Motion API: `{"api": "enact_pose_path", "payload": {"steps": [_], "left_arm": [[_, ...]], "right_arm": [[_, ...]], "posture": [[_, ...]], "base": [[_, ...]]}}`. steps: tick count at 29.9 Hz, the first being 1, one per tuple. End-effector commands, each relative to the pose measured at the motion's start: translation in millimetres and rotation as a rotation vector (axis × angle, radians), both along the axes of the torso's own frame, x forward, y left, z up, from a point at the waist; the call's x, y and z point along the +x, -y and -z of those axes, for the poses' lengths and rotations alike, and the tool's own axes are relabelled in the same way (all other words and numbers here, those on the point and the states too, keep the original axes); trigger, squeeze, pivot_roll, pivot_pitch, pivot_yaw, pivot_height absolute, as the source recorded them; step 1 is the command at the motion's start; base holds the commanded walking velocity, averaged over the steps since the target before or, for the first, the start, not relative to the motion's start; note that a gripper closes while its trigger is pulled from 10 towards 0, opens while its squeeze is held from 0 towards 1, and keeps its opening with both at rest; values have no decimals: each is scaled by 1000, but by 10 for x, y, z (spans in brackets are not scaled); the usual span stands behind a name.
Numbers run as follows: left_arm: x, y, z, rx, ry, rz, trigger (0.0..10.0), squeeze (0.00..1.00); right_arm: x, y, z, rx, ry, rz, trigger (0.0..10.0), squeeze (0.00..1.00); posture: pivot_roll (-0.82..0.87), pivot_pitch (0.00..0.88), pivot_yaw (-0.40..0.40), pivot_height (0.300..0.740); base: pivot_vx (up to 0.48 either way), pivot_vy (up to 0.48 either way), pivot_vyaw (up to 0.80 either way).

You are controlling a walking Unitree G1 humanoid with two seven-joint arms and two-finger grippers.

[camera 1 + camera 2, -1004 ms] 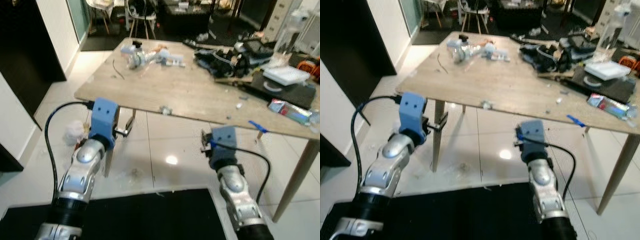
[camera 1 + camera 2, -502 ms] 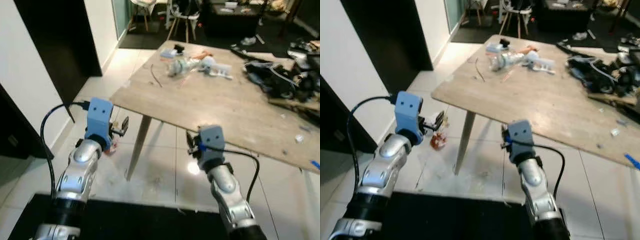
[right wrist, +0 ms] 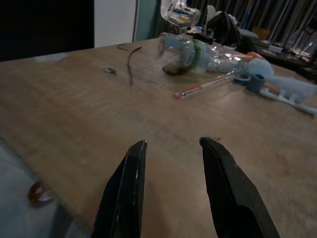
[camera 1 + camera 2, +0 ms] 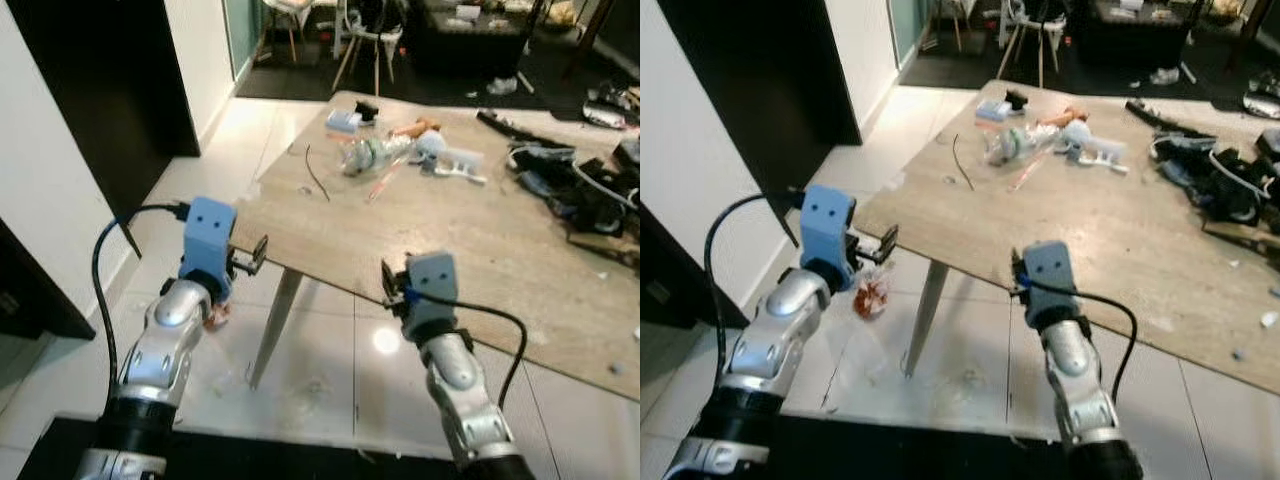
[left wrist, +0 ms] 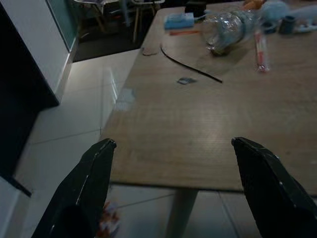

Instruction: Picking trash to rubbish bin

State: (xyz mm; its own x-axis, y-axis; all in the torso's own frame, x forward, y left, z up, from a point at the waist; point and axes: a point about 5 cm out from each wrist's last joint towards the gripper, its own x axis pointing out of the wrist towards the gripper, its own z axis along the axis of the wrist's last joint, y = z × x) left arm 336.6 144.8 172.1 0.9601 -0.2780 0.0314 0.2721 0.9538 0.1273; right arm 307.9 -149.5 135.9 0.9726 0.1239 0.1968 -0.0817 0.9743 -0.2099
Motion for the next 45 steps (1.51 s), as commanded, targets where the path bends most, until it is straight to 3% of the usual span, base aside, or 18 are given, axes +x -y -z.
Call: {"api": "enact_pose_path", "payload": {"steps": [1,14,19,20,21,22,25,28,34,39,40,41,42,43,45], "left_arm": [[-19,23,27,2,-4,17,10000,0],[-30,-44,29,39,-8,21,10000,0],[-33,-38,29,49,-11,34,10000,0],[-38,-26,25,50,-11,56,10000,0],[-46,-15,20,53,-9,79,10000,0],[-69,1,4,56,0,126,10000,0],[-74,3,0,57,2,134,10000,0],[-179,16,-69,10,21,279,10000,0],[-305,84,-138,-32,49,420,10000,0],[-389,140,-144,-35,49,508,10000,0],[-420,160,-136,-26,42,542,10000,0],[-441,168,-130,-20,37,565,10000,0],[-441,168,-130,-20,37,565,10000,0],[-459,183,-119,-11,27,588,10000,0],[-483,220,-84,7,10,614,10000,0]], "right_arm": [[-32,2,-1,2,3,6,10000,0],[-80,-68,-15,32,8,0,10000,0],[-112,34,32,50,-29,100,10000,0],[-134,56,51,58,-33,115,10000,565],[-159,73,63,63,-33,124,10000,996],[-203,80,65,82,-25,116,10000,1000],[-211,80,64,86,-23,114,10000,1000],[-333,140,44,64,-1,149,10000,1000],[-550,248,82,39,13,211,10000,1000],[-618,253,134,39,-17,203,10000,1000],[-629,254,168,39,-34,199,10000,612],[-638,255,188,39,-46,197,10000,427],[-638,255,188,39,-46,197,10000,427],[-639,253,219,53,-62,187,10000,0],[-624,265,257,66,-73,179,10000,0]], "posture": [[-19,110,57,740],[-13,114,56,740],[-14,116,58,740],[-14,116,58,740],[-13,120,58,740],[-13,120,58,740],[-13,120,58,740],[-16,124,59,740],[-20,132,62,740],[-20,133,60,740],[-22,134,60,740],[-22,134,60,740],[-22,134,60,740],[-20,134,60,740],[-18,134,64,740]], "base": [[0,0,0],[0,0,0],[0,0,0],[0,0,0],[0,0,0],[0,0,0],[0,0,0],[0,0,0],[0,0,0],[0,0,0],[0,0,0],[0,0,0],[0,0,0],[0,0,0],[0,0,0]]}}
